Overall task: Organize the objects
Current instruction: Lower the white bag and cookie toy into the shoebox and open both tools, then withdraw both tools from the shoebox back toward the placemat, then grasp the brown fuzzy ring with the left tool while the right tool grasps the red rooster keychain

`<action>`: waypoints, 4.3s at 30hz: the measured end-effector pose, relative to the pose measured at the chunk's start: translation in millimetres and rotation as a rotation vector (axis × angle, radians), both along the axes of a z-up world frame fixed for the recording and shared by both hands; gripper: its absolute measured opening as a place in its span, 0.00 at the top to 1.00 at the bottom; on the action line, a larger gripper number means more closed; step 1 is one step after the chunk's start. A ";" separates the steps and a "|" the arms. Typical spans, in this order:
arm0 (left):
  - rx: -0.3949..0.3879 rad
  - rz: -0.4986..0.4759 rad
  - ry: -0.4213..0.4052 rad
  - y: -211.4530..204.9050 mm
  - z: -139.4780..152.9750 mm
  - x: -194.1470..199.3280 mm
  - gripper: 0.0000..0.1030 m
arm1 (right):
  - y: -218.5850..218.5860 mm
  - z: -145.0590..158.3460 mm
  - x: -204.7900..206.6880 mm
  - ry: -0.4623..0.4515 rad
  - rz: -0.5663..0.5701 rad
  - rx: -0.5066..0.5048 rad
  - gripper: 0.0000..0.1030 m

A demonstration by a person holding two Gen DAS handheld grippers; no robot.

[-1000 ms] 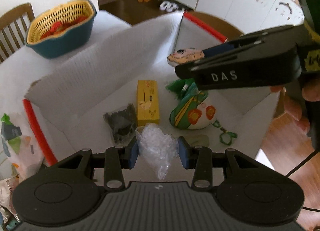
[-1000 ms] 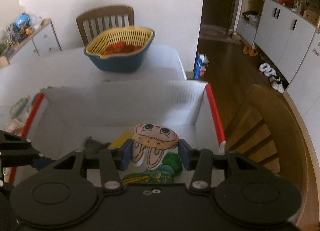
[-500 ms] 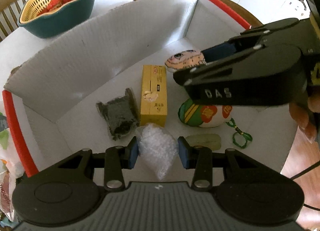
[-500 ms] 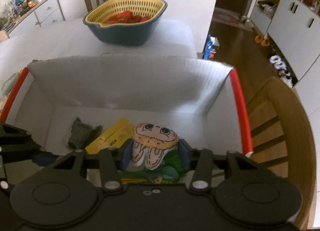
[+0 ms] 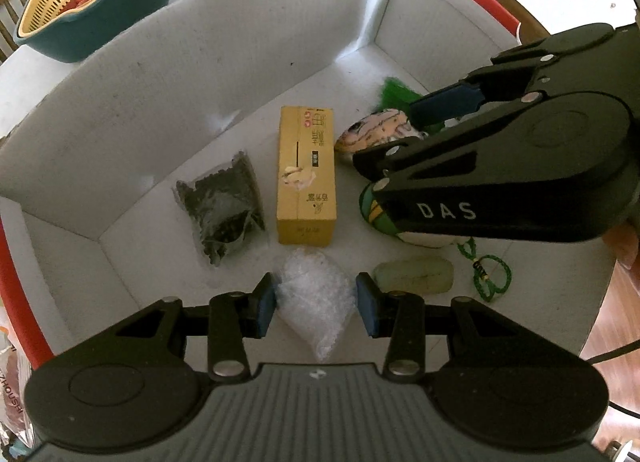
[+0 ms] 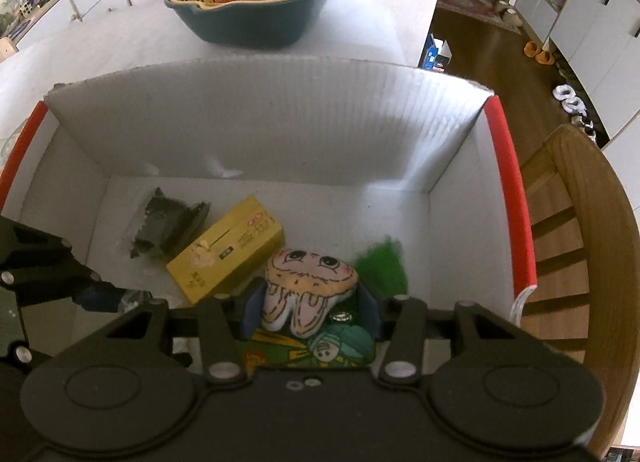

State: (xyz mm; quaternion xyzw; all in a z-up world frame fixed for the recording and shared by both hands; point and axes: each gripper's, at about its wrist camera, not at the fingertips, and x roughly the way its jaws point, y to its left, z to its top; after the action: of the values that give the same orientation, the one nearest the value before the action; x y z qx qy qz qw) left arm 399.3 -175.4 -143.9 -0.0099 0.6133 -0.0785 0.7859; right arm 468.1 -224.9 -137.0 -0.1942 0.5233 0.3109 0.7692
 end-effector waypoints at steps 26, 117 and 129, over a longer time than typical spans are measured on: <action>-0.071 0.030 -0.194 15.4 58.4 -46.8 0.42 | -42.4 55.9 -37.4 -0.052 -0.039 0.155 0.35; -0.149 0.176 -0.457 310.5 10.8 -249.0 0.00 | 212.8 5.9 -290.9 -0.077 0.177 0.266 0.26; -0.135 0.075 -0.500 291.6 8.8 -239.8 0.12 | 226.9 -12.9 -282.0 -0.066 0.168 0.287 0.31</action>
State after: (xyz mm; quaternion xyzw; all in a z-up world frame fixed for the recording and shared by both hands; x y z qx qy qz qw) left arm 159.5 116.2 -135.1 -0.0652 0.3928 -0.0901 0.9129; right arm 186.1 2.0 -150.0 -0.1354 0.4299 0.4390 0.7773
